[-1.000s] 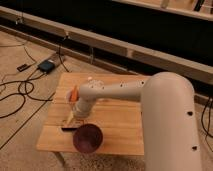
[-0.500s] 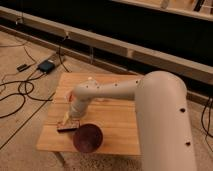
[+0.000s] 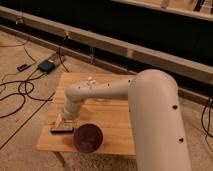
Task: Push the eraser across the table
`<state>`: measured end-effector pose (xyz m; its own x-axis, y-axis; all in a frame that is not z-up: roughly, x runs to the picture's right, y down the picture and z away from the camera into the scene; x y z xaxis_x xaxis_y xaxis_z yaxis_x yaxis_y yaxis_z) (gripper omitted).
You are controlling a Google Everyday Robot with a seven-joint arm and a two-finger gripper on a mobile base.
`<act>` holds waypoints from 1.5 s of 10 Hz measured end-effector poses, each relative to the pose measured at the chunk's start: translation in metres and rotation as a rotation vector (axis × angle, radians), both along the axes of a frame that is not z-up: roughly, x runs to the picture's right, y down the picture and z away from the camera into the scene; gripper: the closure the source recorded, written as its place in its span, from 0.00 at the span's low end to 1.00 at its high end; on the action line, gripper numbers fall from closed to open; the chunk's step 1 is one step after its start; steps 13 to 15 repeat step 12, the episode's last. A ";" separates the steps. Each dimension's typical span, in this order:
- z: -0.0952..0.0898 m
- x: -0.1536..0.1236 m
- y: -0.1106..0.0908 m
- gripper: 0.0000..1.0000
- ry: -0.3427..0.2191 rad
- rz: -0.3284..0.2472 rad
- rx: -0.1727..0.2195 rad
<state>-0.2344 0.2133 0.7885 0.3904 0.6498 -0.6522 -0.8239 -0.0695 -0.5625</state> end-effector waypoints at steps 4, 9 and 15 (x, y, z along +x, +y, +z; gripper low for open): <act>-0.011 -0.022 0.011 0.35 -0.036 -0.036 -0.004; -0.022 -0.053 0.023 0.35 -0.086 -0.080 -0.006; -0.022 -0.052 0.022 0.35 -0.085 -0.080 -0.005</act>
